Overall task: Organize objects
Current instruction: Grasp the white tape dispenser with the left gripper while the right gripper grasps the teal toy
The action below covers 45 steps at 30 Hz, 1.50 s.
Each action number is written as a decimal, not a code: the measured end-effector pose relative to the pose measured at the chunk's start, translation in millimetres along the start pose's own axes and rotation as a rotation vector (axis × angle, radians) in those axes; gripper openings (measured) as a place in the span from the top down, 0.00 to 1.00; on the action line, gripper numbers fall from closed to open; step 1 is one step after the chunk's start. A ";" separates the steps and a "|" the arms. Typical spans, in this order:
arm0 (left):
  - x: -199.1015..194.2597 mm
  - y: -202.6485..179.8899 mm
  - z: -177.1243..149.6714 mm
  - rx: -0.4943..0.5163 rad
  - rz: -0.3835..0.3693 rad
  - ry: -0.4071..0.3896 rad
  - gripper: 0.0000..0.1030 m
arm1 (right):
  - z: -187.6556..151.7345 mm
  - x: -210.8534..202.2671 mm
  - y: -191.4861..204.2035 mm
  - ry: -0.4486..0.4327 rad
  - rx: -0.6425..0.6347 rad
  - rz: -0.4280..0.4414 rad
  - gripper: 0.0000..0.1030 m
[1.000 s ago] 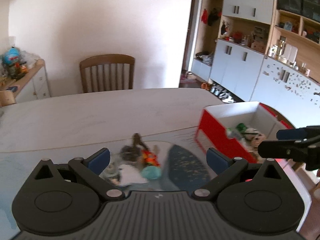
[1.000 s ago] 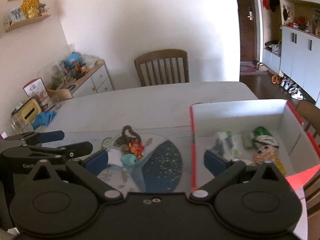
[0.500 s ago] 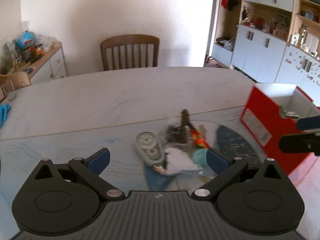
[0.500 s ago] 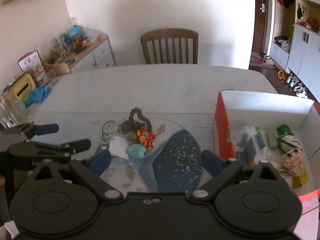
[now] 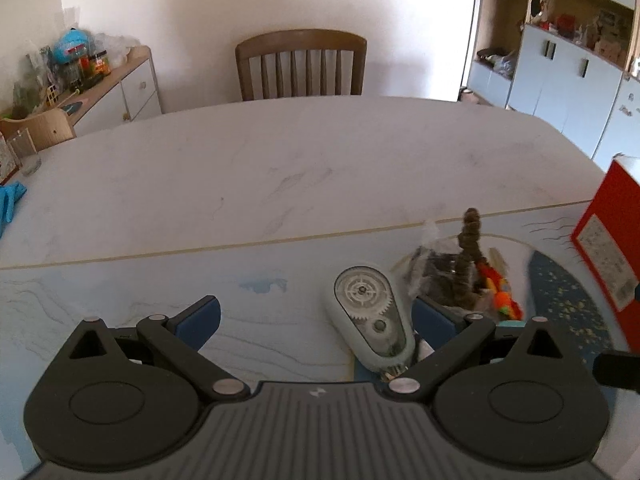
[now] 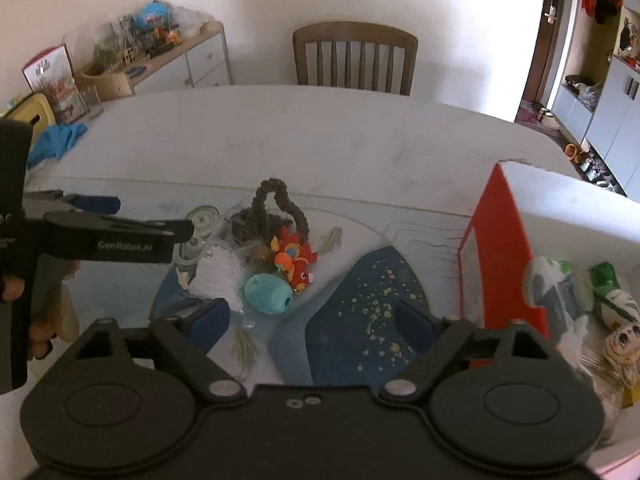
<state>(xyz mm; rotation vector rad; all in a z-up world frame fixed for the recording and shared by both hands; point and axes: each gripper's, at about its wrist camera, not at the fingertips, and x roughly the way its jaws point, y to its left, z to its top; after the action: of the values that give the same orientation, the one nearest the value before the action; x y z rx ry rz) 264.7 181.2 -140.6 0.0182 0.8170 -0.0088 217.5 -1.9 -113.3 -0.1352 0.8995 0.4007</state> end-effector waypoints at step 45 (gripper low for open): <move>-7.7 11.7 -9.2 -0.052 -0.047 0.067 0.54 | 10.5 40.5 -9.0 0.084 0.156 0.183 0.67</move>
<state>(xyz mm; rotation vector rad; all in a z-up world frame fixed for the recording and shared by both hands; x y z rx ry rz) 252.9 193.1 -141.1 -0.0502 0.8844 -0.0310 251.1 4.2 -139.0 0.0748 1.0262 0.4958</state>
